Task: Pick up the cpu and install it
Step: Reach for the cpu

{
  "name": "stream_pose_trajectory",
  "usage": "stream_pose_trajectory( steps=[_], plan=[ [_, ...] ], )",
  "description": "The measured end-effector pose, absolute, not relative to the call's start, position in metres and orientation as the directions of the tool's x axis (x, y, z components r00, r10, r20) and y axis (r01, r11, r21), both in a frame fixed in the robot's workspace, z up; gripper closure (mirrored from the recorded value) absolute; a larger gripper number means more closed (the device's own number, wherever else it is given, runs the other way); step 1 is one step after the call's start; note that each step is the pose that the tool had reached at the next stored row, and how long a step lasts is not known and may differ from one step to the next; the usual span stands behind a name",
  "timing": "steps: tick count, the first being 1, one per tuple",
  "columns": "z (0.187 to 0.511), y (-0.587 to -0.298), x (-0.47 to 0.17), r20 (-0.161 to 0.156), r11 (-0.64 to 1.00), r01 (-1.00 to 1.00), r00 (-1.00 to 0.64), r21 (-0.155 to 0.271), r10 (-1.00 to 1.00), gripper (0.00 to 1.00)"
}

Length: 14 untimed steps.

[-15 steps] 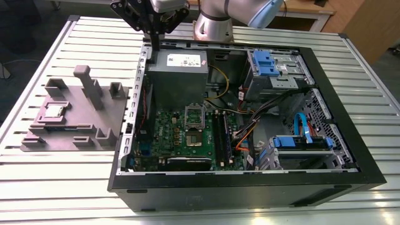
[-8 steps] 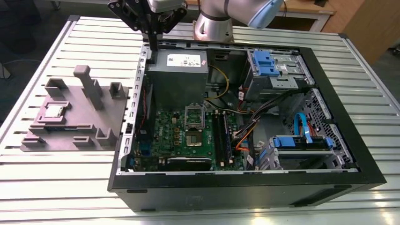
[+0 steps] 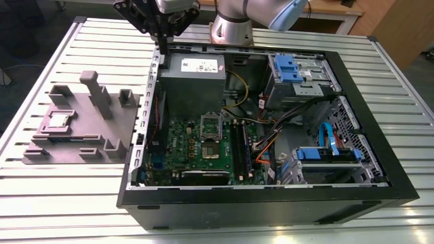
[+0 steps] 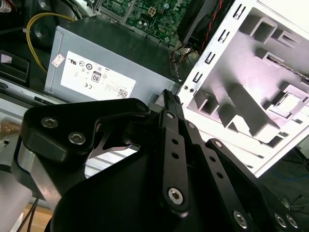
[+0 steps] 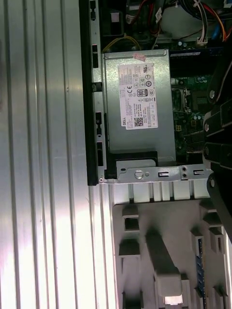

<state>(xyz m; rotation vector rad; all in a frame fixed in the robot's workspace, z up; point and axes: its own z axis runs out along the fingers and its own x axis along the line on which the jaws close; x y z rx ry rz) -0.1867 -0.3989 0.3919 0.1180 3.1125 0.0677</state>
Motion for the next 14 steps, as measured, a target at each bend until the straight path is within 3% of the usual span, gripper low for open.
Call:
stream_pose_trajectory(
  steps=[14],
  plan=[
    [0.3917, -0.3989, -0.1939, -0.025, 0.996, 0.075, -0.997, 0.044, 0.076, 0.89]
  ],
)
